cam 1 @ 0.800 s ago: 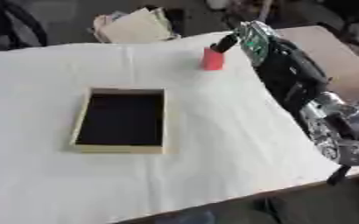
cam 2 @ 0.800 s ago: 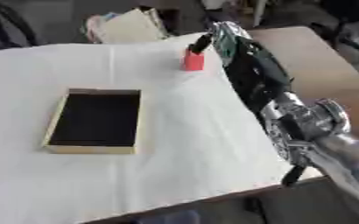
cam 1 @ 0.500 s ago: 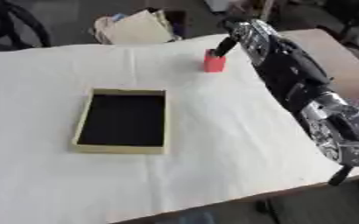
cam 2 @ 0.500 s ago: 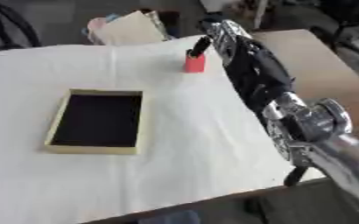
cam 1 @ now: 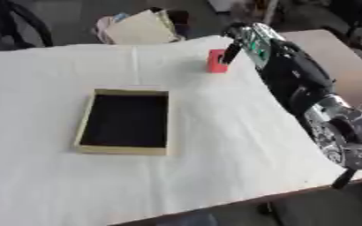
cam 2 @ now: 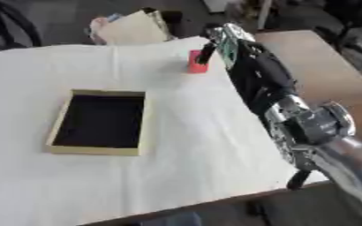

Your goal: Pick up objects on the table and place them in the box.

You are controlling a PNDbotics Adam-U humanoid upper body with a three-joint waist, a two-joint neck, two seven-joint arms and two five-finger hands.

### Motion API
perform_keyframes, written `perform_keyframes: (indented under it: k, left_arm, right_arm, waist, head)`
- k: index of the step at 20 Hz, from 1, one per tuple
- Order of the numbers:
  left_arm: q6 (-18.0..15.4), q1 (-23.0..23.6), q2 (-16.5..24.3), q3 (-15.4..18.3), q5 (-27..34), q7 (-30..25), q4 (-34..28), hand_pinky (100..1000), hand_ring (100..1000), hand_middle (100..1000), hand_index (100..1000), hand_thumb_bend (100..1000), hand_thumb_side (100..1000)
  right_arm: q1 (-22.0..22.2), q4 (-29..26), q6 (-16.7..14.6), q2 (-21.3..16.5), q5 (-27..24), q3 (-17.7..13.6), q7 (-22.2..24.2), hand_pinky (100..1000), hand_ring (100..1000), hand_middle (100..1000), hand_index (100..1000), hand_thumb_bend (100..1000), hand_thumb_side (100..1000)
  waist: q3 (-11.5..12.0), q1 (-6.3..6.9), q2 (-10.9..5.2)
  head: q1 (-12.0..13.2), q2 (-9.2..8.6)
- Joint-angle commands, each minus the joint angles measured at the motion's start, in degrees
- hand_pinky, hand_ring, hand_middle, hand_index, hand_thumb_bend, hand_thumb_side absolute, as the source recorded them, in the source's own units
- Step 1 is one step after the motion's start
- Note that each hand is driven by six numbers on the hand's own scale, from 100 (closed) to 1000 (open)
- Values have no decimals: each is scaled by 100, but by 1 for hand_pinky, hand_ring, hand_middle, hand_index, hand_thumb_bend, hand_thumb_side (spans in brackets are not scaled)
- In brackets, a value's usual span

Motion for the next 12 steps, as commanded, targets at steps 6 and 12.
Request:
perform_keyframes:
  k: [6, 12]
  left_arm:
    - [-11, -63, 17, 25, -4, -1, -81, 813, 589, 613, 810, 235, 458]
    - [-16, -75, 3, 33, -3, -2, -81, 814, 587, 612, 810, 235, 458]
  right_arm:
    - [-97, -58, -15, -85, 37, -18, -117, 860, 953, 995, 998, 213, 100]
    - [-81, -48, -100, -104, 155, -6, -128, 877, 963, 1000, 1000, 281, 100]
  waist:
    - [1, 40, 12]
    - [33, 40, 94]
  head:
    - [-19, -43]
    - [-44, -76]
